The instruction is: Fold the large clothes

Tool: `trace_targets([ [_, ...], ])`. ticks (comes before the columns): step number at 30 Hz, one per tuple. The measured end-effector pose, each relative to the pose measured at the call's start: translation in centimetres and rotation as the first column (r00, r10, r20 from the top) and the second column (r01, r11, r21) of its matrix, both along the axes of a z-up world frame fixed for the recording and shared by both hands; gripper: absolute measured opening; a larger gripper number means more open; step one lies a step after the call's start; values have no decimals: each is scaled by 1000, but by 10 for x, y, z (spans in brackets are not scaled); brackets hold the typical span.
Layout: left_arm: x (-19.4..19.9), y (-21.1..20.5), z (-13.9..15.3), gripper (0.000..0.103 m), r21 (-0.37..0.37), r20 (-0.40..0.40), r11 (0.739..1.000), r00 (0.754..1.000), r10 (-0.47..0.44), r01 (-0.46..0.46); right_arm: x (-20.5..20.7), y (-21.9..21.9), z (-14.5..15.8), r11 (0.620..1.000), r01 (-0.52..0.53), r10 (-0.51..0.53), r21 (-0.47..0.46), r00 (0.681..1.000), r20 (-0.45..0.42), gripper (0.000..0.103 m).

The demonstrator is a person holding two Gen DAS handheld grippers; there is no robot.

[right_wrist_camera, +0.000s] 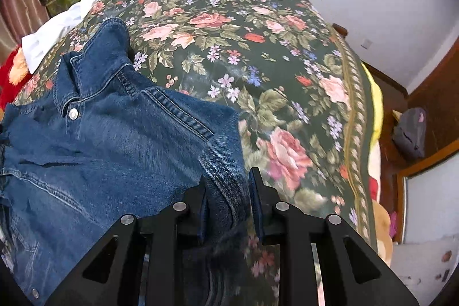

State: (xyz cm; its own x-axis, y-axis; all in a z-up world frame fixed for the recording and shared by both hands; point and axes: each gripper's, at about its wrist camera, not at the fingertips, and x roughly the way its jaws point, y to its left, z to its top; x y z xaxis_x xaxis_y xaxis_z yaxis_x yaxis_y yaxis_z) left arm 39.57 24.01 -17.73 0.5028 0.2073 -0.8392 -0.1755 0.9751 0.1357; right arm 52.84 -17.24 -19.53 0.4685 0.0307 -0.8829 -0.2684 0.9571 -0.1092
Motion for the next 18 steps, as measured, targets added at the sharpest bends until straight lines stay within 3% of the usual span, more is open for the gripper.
trace_targets([
  [1, -5, -3, 8, 52, 5, 18, 1000, 1000, -3, 3, -4, -1, 3, 1000, 18, -18, -7, 1000, 4, 22],
  [3, -18, -10, 24, 56, 8, 56, 1000, 998, -13, 12, -9, -1, 8, 998, 55, -54, -37, 998, 34, 45],
  [5, -33, -17, 43, 57, -3, 94, 1000, 995, -25, 25, -19, -1, 20, 995, 72, -63, -68, 991, 117, 63],
  [13, -80, -45, 97, 64, 34, 218, 997, 973, -72, 66, -71, -5, 86, 999, 4, -12, 37, 977, 213, 68],
  [15, -92, -51, 107, 65, 24, 246, 997, 966, -75, 71, -89, -8, 103, 997, -17, 0, 69, 971, 241, 80],
  [18, -111, -58, 119, 69, 2, 283, 997, 956, -77, 79, -125, -16, 134, 985, -76, 31, 154, 961, 273, 89],
])
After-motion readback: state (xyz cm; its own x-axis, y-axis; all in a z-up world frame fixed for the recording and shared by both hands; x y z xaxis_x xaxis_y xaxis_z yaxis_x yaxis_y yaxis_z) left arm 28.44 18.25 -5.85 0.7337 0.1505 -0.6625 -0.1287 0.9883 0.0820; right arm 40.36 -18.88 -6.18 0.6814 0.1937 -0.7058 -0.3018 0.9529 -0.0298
